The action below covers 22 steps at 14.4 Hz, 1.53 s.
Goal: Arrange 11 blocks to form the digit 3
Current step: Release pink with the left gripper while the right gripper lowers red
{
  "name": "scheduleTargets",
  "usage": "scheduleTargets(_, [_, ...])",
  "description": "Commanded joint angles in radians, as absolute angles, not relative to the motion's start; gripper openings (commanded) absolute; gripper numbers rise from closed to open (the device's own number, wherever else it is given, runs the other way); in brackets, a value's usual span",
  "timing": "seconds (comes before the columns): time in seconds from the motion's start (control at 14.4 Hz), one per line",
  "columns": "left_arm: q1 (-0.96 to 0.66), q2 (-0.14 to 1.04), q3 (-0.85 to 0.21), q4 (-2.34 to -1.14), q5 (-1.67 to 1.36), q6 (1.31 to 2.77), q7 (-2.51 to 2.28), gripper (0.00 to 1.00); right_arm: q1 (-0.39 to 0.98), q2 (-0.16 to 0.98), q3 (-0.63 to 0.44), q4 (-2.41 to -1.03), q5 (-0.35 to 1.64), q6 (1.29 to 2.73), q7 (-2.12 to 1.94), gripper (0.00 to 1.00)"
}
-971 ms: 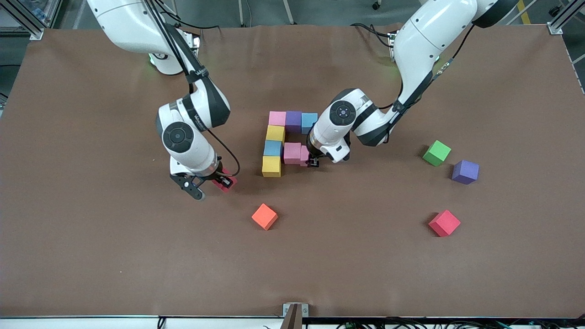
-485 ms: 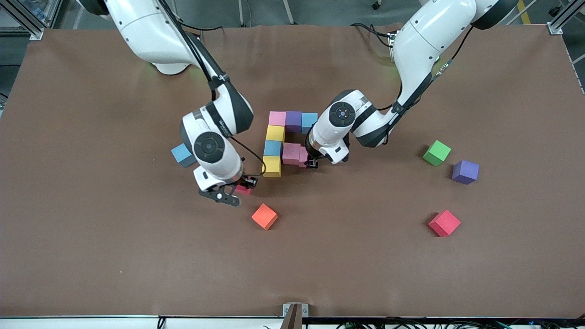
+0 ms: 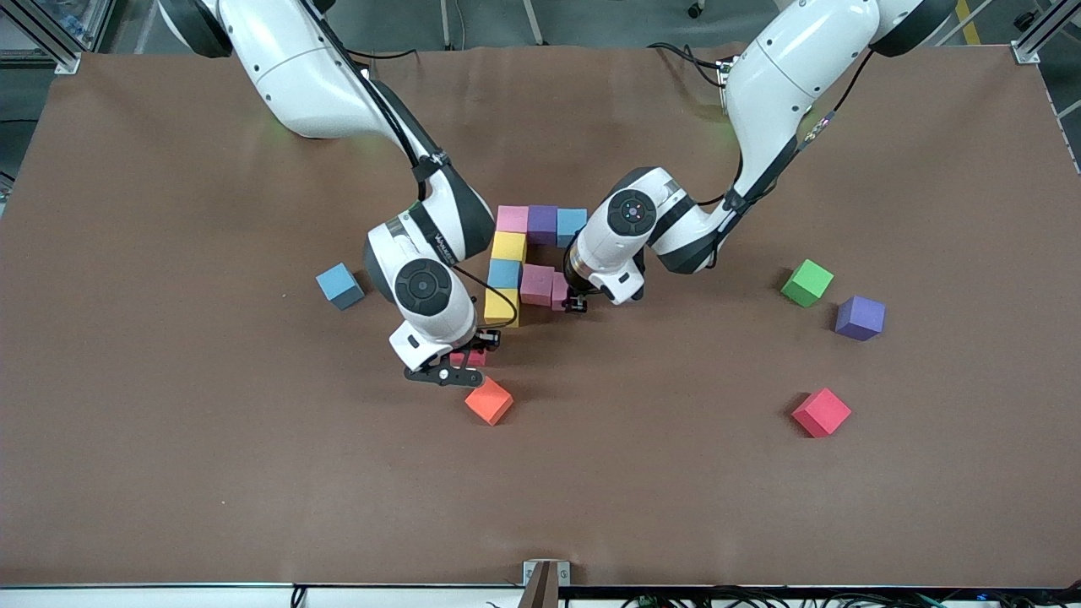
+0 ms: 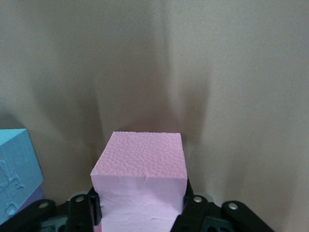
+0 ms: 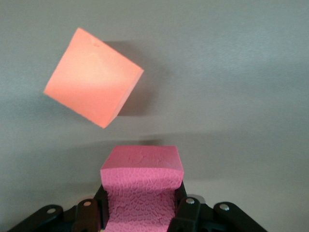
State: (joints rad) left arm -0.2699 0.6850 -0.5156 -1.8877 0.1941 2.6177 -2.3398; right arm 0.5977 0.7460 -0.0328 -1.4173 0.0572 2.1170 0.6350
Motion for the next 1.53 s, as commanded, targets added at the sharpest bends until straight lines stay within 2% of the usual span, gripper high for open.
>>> scheduleTargets(0.0, [-0.276,0.696,-0.512,-1.873,0.212,2.623,-2.336,1.00,0.617,0.790,-0.037,-1.356,0.058,2.108,0.653,0.00])
scheduleTargets(0.42, [-0.273,0.660,-0.515,-1.855,0.212,2.571,-2.316,1.00,0.640,0.811,-0.031,-1.361,0.126,2.169,0.676,0.00])
scheduleTargets(0.69, [-0.270,0.595,-0.522,-1.734,0.212,2.363,-2.258,1.00,0.649,0.811,-0.031,-1.365,0.120,2.169,0.675,0.00])
scheduleTargets(0.97, [-0.259,0.578,-0.523,-1.551,0.212,2.124,-2.123,1.00,0.655,0.811,-0.032,-1.382,0.110,2.181,0.675,0.00])
scheduleTargets(1.46, [-0.143,0.528,-0.512,-1.448,0.213,1.991,-1.691,1.00,0.655,0.810,-0.035,-1.433,0.077,2.232,0.676,0.00])
